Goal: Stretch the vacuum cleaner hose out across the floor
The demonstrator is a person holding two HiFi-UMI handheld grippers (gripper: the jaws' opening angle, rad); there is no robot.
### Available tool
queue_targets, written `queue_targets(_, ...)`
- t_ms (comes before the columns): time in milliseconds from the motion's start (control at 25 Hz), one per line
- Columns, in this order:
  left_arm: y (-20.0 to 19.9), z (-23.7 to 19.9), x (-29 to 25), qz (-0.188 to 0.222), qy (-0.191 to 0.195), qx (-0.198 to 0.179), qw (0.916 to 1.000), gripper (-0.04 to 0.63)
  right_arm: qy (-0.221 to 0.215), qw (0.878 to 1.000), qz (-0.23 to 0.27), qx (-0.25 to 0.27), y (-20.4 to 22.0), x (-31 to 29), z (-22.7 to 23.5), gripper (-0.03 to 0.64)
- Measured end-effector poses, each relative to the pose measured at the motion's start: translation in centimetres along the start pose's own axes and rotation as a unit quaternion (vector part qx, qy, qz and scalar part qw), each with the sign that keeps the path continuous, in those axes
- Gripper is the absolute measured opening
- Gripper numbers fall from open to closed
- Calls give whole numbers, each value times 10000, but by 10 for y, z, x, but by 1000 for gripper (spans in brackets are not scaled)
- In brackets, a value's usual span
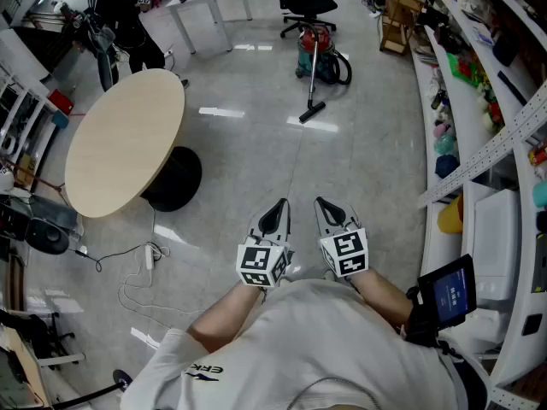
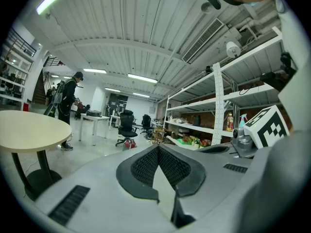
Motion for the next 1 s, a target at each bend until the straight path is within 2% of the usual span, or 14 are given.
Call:
queue_targets(600, 0, 8, -8, -30, 71, 34, 10000, 3, 97, 9998, -27, -172, 4, 5, 9, 2)
queue_targets(1000, 5, 31, -38, -200, 174, 17, 9996, 3, 171, 9996, -89, -220, 11, 12, 45, 2)
Point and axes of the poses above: the fingertips, and each gripper's own axes: x backward along the fingers, z to its right, y out of its underside, the point moved 5 cm from there along x, backward along the fingers, and after that the axes turned 11 degrees about y, right-handed, at the moved point
